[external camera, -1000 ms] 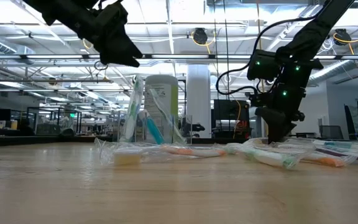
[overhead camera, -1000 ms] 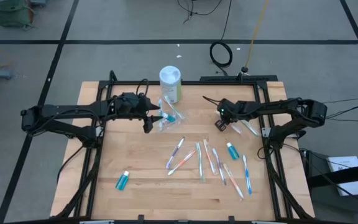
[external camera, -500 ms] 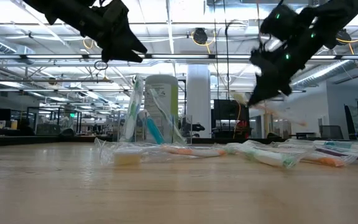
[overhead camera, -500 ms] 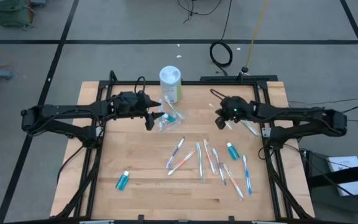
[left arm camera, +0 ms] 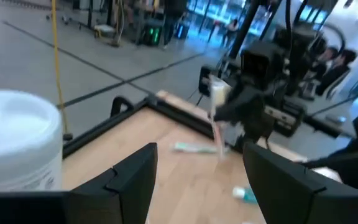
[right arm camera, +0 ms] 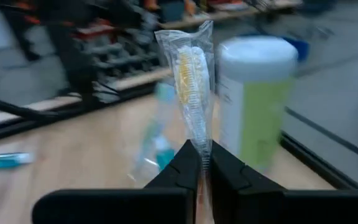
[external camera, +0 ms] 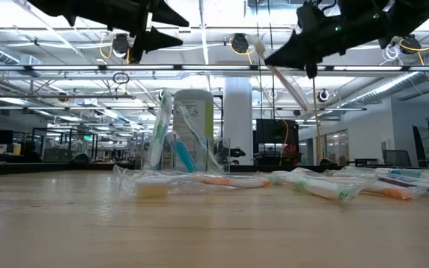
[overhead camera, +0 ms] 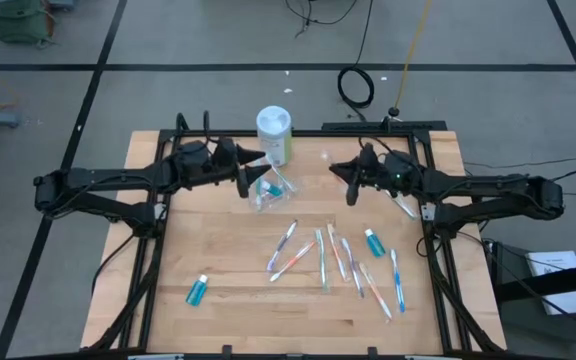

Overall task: Pick & Place toothbrushing station
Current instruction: Put the orange toothbrush into the transparent organizer

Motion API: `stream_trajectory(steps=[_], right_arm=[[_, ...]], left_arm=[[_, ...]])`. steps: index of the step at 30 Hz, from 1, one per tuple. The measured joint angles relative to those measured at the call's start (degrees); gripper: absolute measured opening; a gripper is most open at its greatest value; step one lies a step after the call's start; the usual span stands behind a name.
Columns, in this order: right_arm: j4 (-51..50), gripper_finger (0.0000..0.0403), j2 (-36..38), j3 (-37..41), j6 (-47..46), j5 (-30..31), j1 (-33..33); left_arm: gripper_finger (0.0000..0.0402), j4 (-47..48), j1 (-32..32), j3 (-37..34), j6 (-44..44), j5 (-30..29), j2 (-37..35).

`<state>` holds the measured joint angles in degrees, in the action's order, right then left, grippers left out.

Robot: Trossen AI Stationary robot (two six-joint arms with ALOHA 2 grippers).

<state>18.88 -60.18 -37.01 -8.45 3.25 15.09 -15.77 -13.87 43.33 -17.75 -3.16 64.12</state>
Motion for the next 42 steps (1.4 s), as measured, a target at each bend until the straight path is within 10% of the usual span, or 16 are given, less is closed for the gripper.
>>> stream_trajectory(steps=[14, 29, 42], right_arm=[[20.9, 0.0008, -4.9, -0.1, 5.7, -0.1, 0.2], [64.3, 0.0008, -37.6, -1.1, 0.5, 2.9, 0.2], [60.8, 0.0008, -52.2, -11.2, 6.1, 9.1, 0.2]], left_arm=[[0.0244, -2.0, 0.1, 0.0, 1.2, 0.4, 0.0], [0.0244, -1.6, 0.1, 0.0, 4.1, 0.5, 0.0], [0.0244, 2.2, 0.7, 0.0, 4.1, 1.6, 0.0]])
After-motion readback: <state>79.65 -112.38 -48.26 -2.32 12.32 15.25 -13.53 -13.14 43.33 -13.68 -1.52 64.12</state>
